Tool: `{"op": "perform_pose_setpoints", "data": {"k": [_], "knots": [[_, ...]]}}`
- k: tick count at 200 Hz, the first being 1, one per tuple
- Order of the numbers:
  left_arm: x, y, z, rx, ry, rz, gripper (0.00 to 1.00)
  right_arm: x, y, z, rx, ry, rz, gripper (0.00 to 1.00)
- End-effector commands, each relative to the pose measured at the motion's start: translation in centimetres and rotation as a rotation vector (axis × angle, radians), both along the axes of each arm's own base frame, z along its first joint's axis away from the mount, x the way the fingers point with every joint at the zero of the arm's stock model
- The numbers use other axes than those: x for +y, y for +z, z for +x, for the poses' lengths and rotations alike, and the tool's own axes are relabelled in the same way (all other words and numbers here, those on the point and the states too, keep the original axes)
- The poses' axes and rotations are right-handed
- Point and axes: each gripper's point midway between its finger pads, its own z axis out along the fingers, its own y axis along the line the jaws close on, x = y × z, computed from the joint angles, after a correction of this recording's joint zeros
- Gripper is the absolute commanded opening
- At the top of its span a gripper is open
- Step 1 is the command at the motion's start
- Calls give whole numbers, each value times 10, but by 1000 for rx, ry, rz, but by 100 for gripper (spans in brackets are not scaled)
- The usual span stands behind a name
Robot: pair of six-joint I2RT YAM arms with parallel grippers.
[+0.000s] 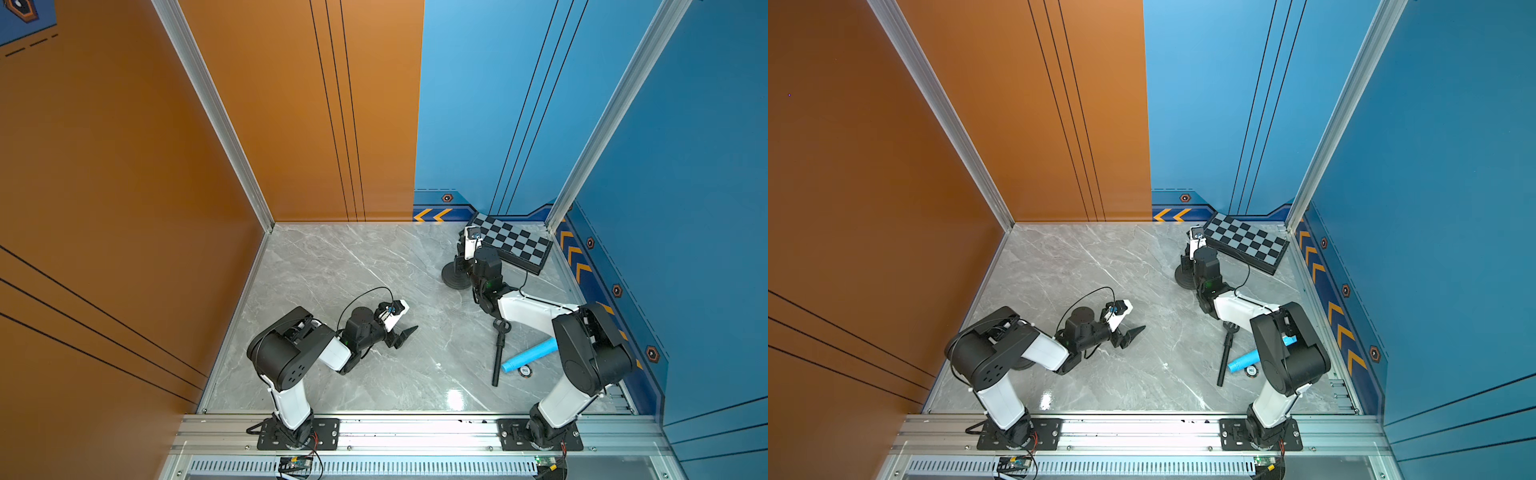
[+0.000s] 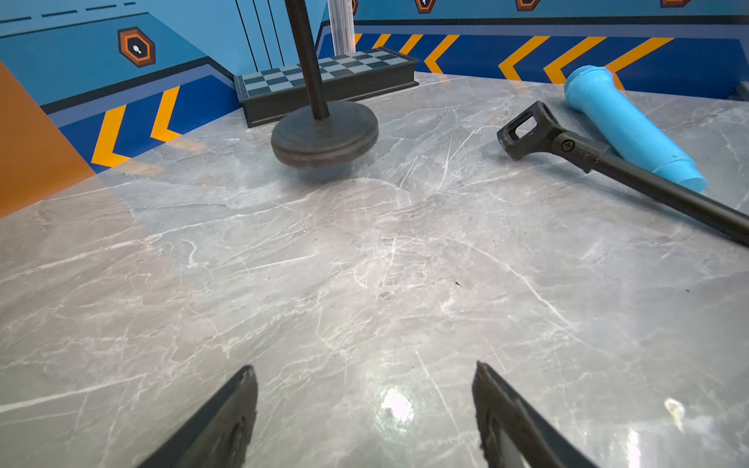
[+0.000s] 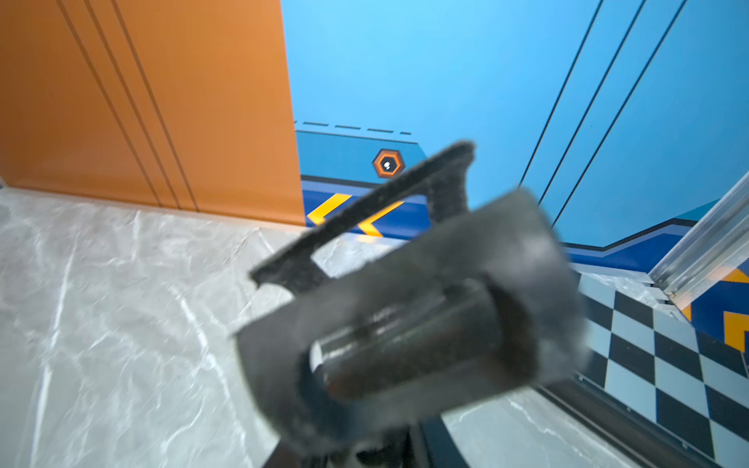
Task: Assemble a microphone stand
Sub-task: Place the microphone stand at the center of the board.
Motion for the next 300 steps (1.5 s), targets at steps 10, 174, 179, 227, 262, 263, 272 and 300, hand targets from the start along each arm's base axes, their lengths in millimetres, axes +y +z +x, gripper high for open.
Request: {"op": "perform_pose_setpoints", "data": {"k": [10,174,179,227,262,263,272,300], "knots": [[10,-15,-1,1,31,60,85,-15,17,48,-75,-22,52,0],[25,11,-5,-11,160,3,84,-33,-11,10,119,-10,14,100],[26,13,-6,-14,163,-4,84,-33,-13,3,138,-11,13,100],[37,38,-9,-30,221,-79,84,-29,-20,-94,287,10,-51,100],[46,47,-5,-21,272,-97,85,-45,-13,-158,385,-114,-166,100],[46,47,-5,-19,274,-97,85,-46,-13,-159,389,-119,-159,100],[48,50,-1,-5,293,-110,85,-53,-16,-172,439,-157,-67,100],[58,68,10,43,365,-191,85,-75,-36,-209,593,-294,279,100]]}}
